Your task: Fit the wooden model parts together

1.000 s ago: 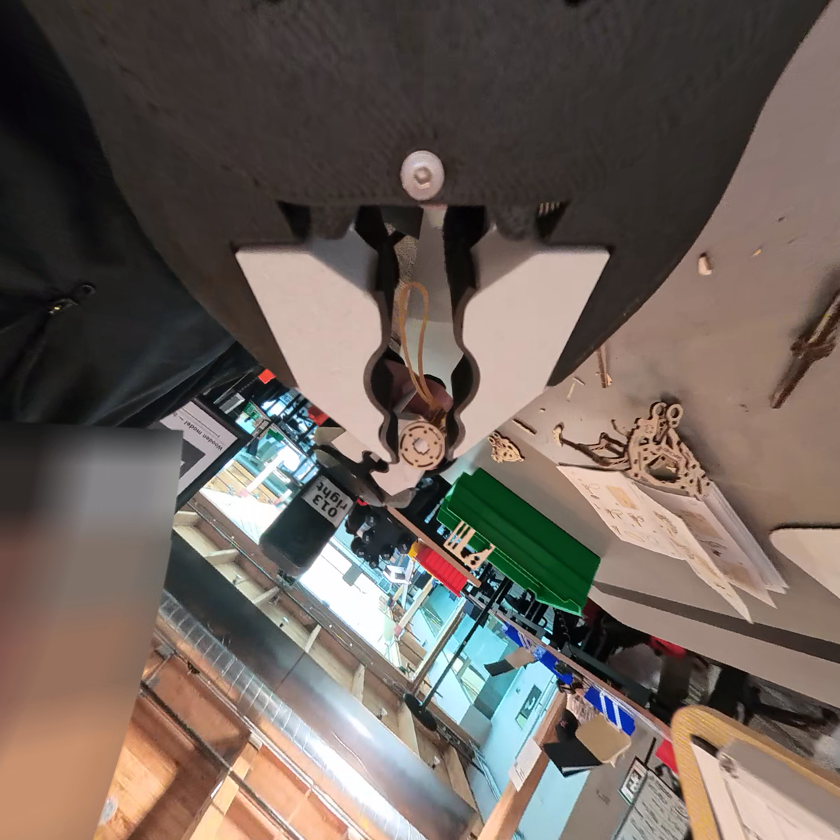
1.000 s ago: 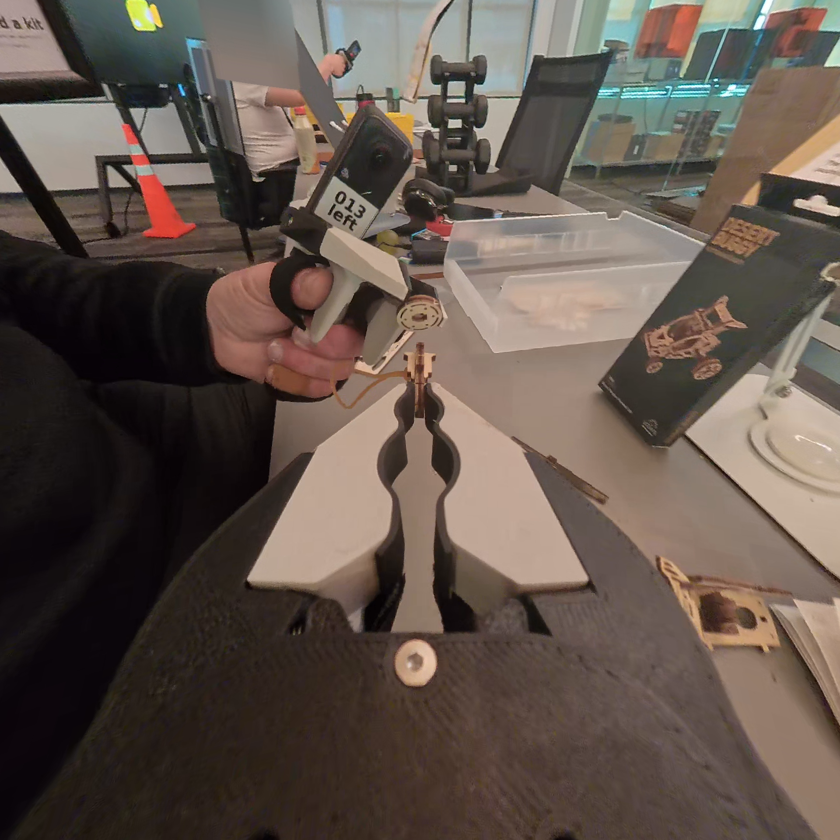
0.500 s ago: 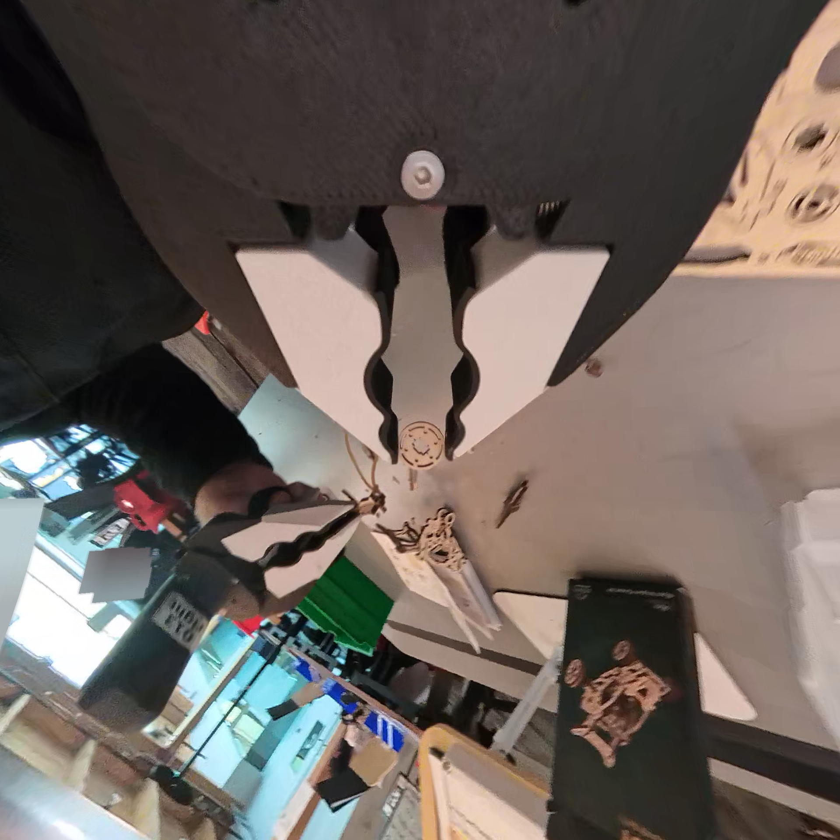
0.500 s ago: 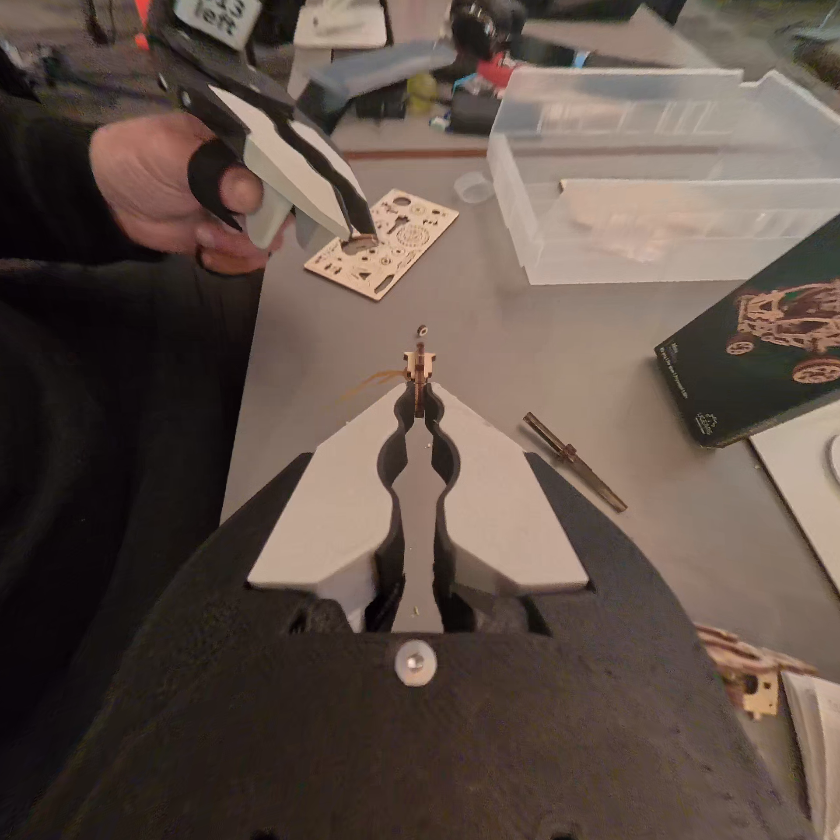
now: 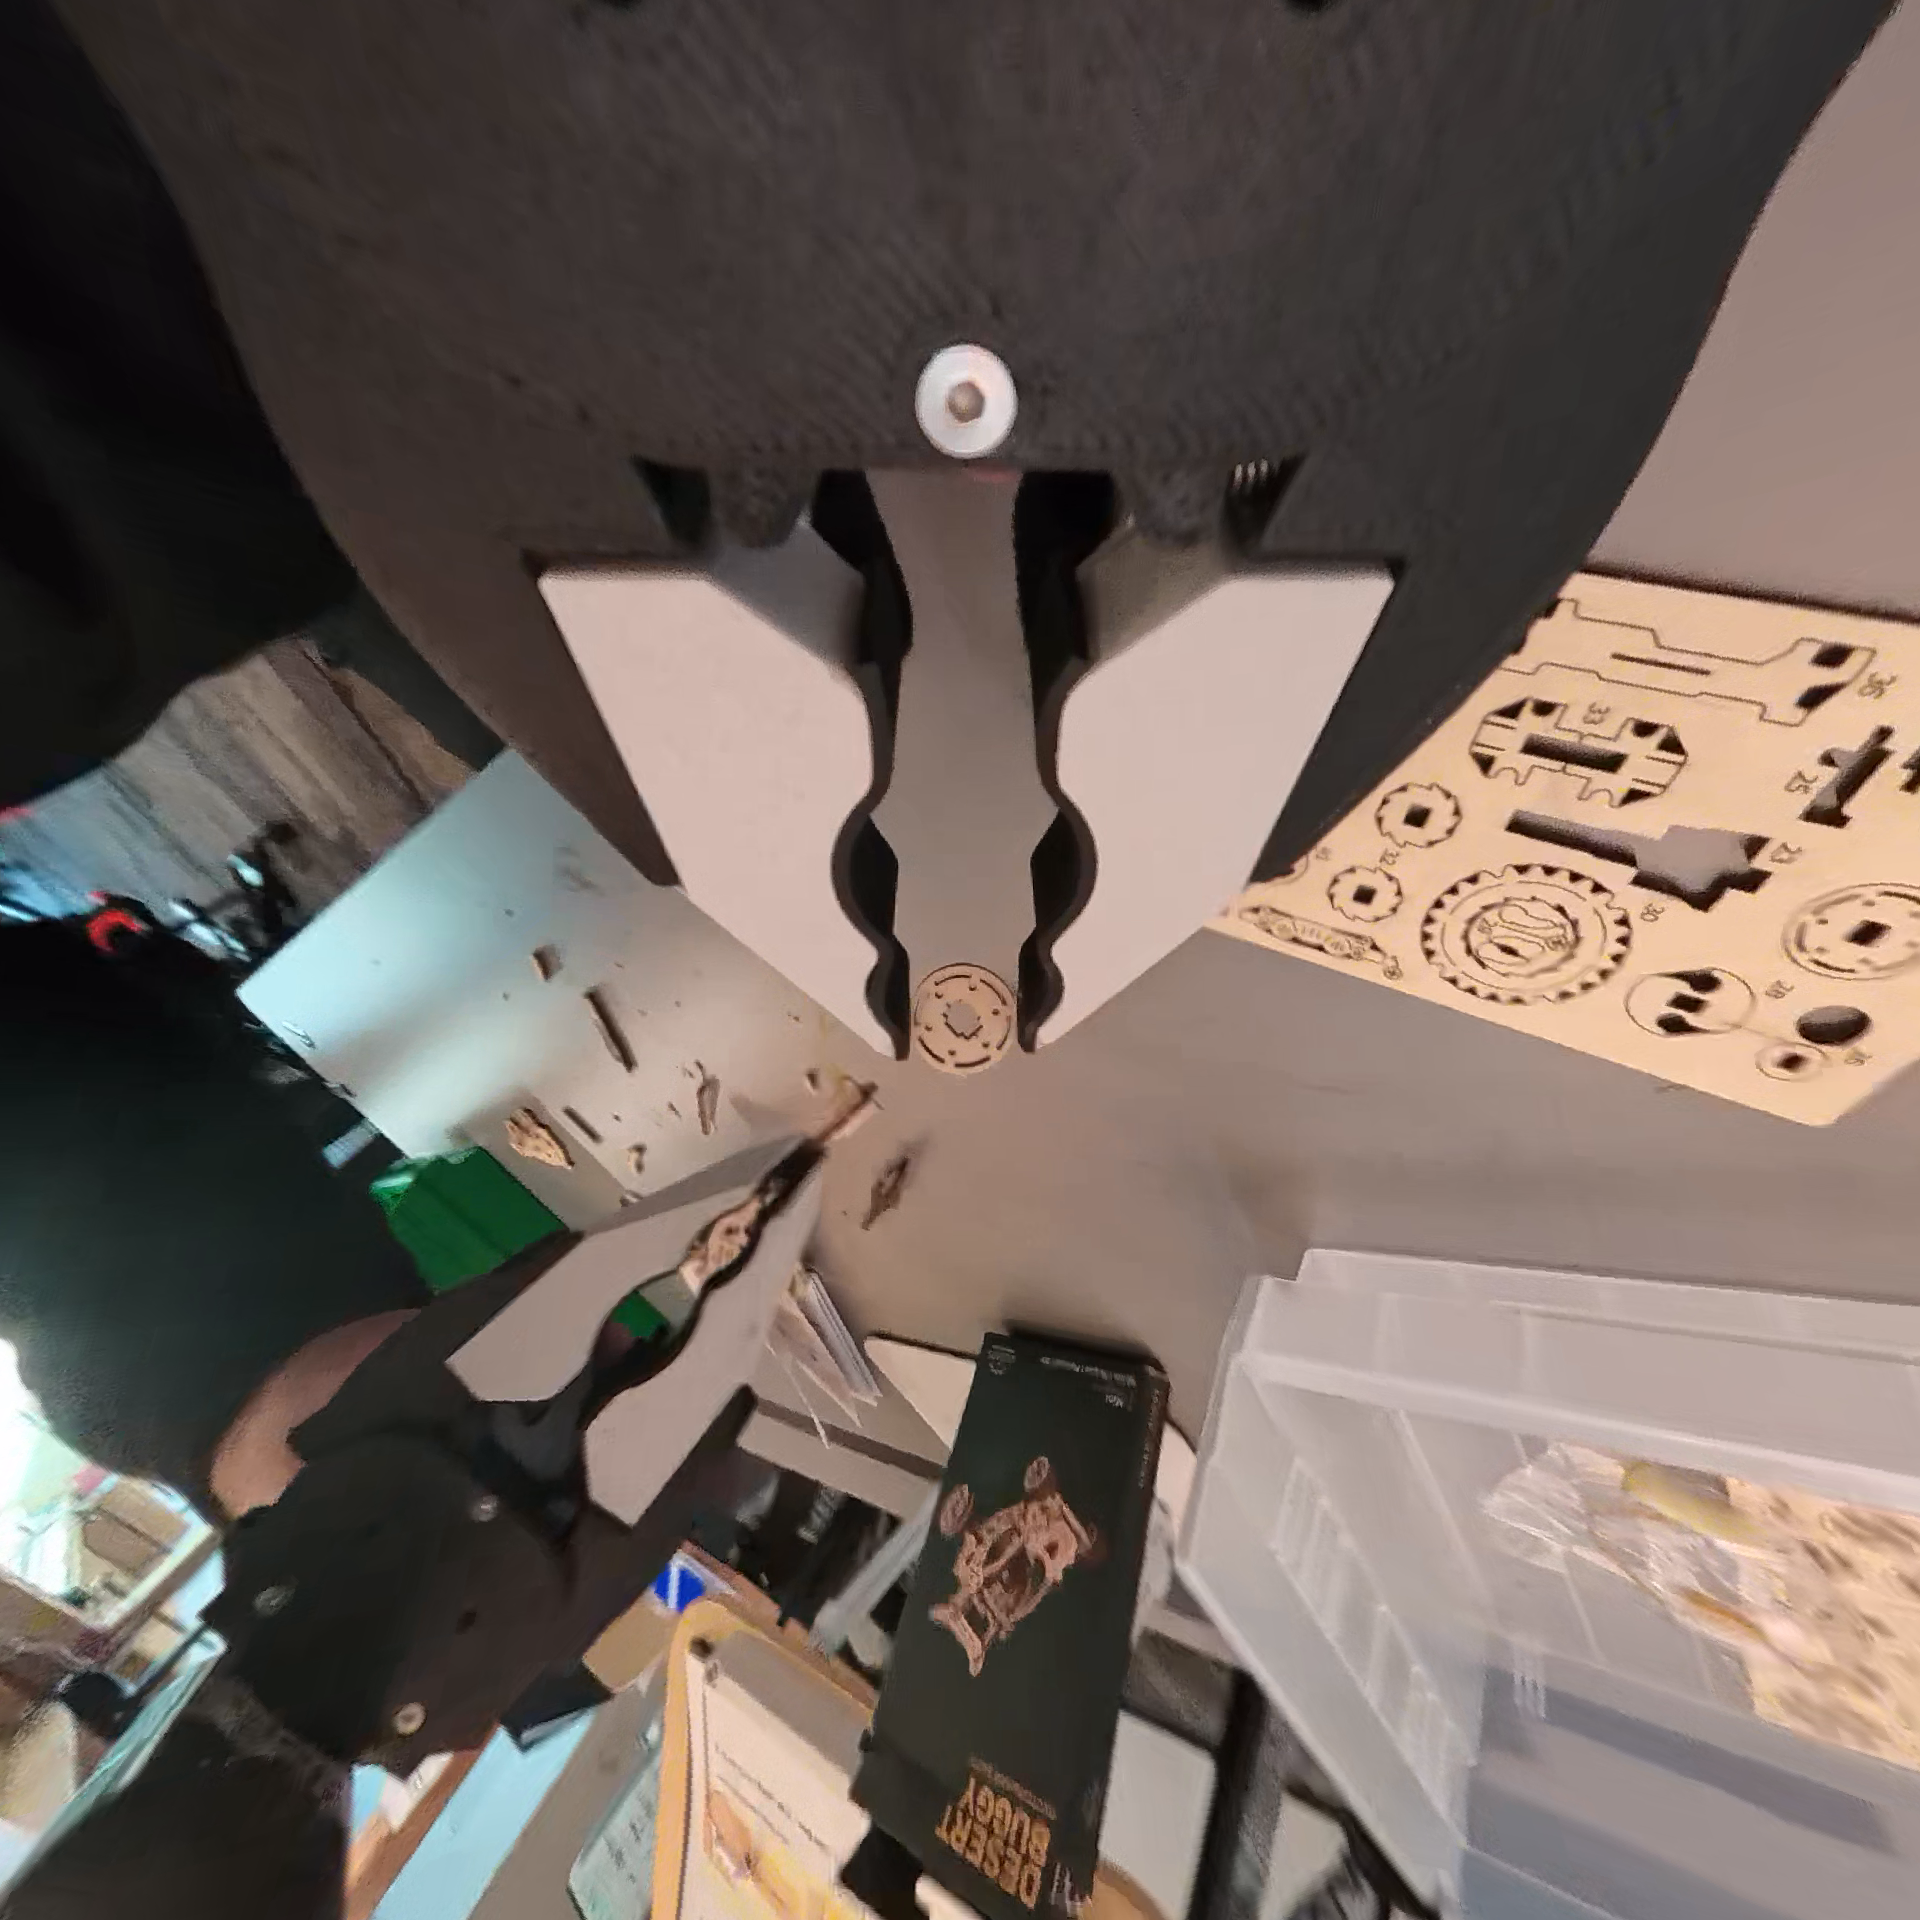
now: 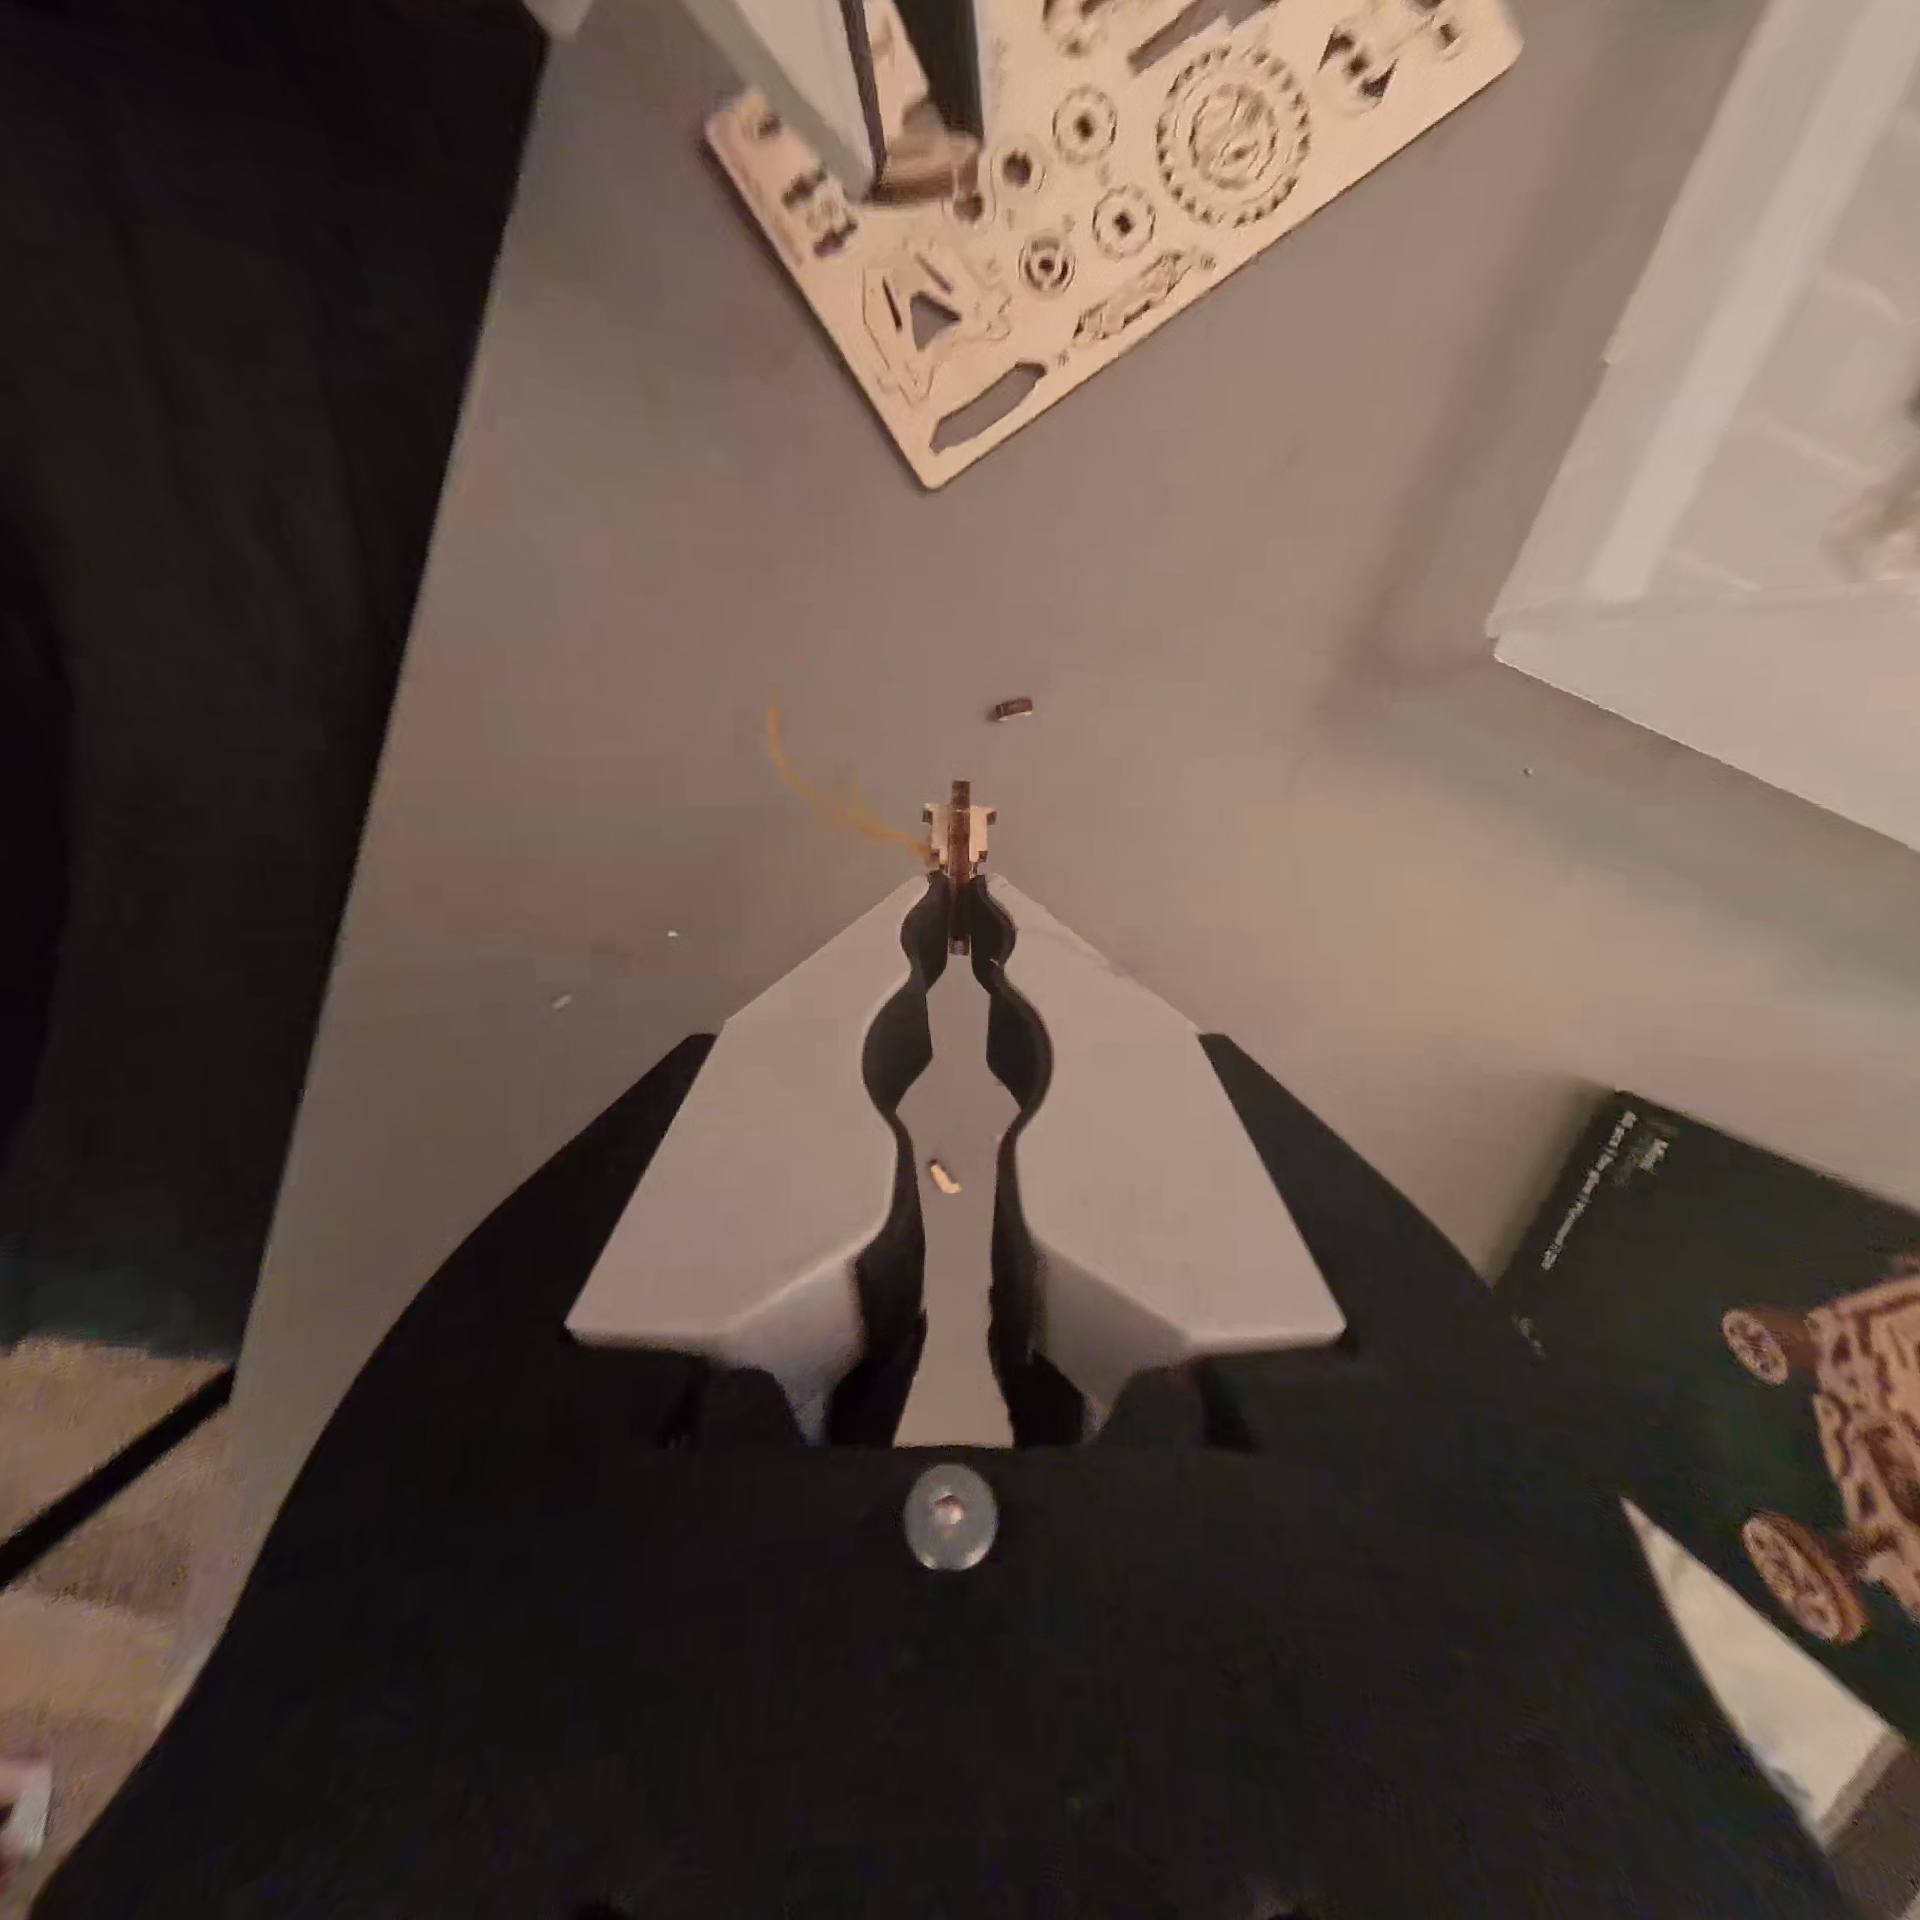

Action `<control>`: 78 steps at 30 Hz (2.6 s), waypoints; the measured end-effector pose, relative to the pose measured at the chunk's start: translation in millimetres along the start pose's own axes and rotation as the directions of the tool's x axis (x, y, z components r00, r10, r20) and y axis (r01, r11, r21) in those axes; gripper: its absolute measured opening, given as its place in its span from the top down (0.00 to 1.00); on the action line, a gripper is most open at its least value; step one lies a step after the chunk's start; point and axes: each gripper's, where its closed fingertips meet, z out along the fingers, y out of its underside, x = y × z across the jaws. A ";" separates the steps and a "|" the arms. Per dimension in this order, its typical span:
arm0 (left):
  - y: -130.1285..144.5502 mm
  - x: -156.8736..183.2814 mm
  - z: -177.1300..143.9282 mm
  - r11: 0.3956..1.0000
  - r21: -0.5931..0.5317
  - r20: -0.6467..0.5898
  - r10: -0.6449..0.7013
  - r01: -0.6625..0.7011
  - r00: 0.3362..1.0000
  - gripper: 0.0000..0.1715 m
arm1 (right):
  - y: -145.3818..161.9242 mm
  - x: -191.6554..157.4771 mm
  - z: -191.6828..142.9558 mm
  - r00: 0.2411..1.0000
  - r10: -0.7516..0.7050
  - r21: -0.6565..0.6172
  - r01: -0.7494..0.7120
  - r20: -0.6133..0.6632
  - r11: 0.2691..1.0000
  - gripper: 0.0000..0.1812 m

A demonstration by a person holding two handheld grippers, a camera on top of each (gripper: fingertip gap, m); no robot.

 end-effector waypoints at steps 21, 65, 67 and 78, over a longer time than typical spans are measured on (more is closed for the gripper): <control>46.3 -33.4 68.1 0.826 -0.505 0.121 0.356 -0.251 0.927 0.77 | 18.9 10.4 38.8 0.991 0.134 0.118 -0.135 0.016 0.984 1.00; -27.2 49.0 55.1 0.707 -0.109 -0.215 0.669 -0.699 0.711 0.96 | -41.4 1.0 -52.2 0.984 -0.078 0.450 0.143 -0.161 0.881 1.00; -27.6 49.4 55.4 0.703 -0.110 -0.214 0.674 -0.703 0.707 0.96 | -41.1 1.0 -52.8 0.981 -0.087 0.441 0.155 -0.171 0.884 1.00; -36.3 55.1 54.0 0.711 -0.075 -0.208 0.675 -0.700 0.708 0.96 | -41.5 0.0 -61.4 0.962 -0.139 0.415 0.229 -0.237 0.880 1.00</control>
